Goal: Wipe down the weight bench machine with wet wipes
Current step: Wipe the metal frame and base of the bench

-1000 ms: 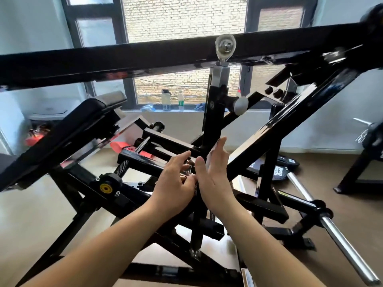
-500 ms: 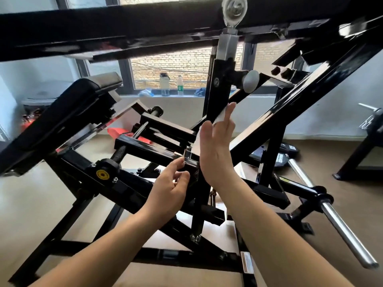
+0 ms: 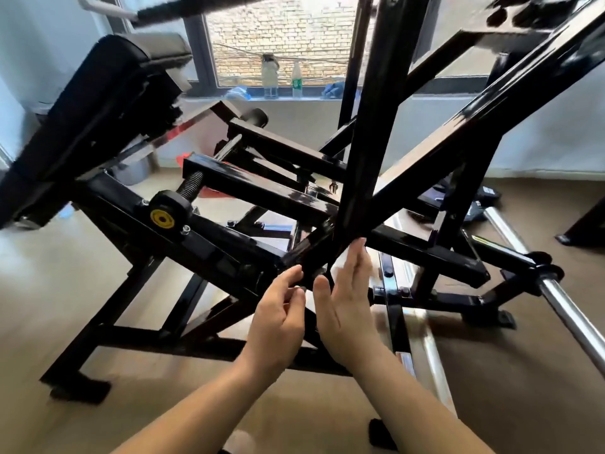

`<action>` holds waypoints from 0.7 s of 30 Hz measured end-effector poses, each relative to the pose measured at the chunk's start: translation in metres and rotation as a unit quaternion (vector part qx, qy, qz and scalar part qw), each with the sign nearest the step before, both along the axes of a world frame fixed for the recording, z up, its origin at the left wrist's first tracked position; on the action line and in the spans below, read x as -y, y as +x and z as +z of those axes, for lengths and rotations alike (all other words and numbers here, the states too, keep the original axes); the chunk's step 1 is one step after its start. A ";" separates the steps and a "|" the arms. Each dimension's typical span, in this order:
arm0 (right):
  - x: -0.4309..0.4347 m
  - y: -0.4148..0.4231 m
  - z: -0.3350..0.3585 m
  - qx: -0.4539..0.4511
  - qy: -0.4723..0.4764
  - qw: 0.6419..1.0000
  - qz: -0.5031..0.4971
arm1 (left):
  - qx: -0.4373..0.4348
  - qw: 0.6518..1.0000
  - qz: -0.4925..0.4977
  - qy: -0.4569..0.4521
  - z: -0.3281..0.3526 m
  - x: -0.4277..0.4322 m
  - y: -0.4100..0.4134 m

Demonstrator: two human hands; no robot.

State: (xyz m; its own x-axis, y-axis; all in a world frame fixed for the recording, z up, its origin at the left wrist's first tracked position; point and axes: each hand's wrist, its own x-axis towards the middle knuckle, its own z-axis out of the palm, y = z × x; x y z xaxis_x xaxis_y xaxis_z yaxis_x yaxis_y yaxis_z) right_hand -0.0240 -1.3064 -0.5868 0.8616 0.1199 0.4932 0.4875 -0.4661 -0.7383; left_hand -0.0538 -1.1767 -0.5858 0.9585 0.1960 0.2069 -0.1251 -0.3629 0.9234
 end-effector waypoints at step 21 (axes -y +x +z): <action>-0.008 -0.001 -0.117 -0.082 -0.064 0.995 0.005 | -0.097 0.995 0.009 -0.036 -0.084 0.006 -0.008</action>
State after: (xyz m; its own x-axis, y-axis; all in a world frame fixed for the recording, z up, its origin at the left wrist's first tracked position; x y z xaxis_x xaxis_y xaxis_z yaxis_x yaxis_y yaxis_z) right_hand -0.0248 -1.2985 -0.7042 0.9281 0.1808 0.3256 0.3695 -0.5566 -0.7441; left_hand -0.0620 -1.1828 -0.6695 0.9751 0.2219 0.0025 0.0649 -0.2960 0.9530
